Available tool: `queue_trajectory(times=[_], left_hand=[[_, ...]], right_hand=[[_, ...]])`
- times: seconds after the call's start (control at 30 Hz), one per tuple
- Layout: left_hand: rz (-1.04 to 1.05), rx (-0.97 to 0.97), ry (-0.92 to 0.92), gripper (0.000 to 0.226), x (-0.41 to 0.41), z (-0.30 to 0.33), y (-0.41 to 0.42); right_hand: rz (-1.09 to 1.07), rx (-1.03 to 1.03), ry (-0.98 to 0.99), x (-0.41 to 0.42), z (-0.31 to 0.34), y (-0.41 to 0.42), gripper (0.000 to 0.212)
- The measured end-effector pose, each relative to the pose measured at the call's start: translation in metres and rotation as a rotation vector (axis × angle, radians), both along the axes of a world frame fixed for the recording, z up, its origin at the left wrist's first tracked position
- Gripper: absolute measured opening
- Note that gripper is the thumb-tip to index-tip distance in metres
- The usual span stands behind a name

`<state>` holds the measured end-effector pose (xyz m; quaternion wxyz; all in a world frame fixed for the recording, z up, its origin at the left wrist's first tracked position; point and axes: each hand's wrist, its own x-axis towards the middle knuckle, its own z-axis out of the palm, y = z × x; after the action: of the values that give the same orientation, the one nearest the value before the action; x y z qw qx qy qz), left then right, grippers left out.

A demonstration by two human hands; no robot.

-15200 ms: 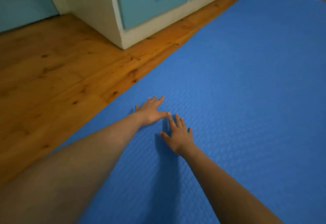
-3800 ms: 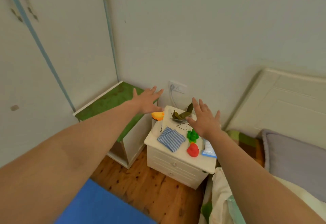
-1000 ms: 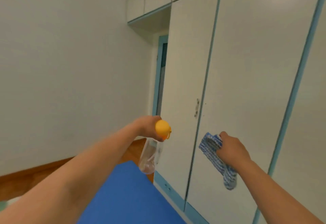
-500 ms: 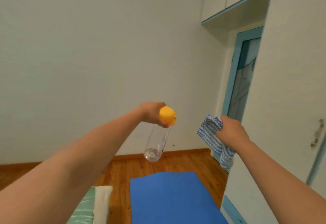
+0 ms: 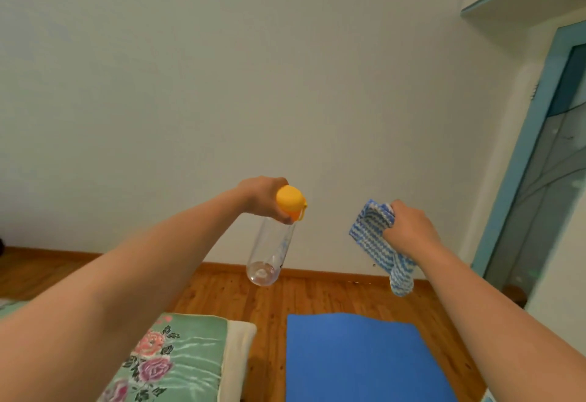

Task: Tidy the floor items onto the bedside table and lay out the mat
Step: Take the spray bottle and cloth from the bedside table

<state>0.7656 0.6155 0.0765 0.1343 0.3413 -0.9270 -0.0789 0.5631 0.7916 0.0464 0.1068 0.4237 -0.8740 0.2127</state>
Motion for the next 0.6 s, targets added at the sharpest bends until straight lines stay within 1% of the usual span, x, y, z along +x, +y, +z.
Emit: queue_trajectory(times=[0.1,0.23,0.33,0.53,0.6], left_hand=[[0.044,0.005,-0.008,0.072,-0.009,-0.005,-0.021],[0.085,0.007,-0.016,0.073,-0.042,-0.018,-0.052],[0.092,0.014,-0.051,0.073,-0.083,-0.029,-0.079],[0.129,0.074,-0.029,0.074,-0.186,-0.038,-0.149],[0.144,0.087,-0.001,0.073,-0.212,-0.038,-0.17]], right_hand=[[0.032,0.006,-0.012,-0.016,-0.002,-0.031,0.026],[0.103,0.002,-0.026,-0.049,-0.012,-0.08,0.018],[0.139,0.006,-0.041,-0.086,-0.021,-0.118,0.016],[0.223,0.031,-0.042,-0.187,-0.015,-0.208,0.015],[0.227,0.007,-0.026,-0.215,-0.008,-0.237,0.022]])
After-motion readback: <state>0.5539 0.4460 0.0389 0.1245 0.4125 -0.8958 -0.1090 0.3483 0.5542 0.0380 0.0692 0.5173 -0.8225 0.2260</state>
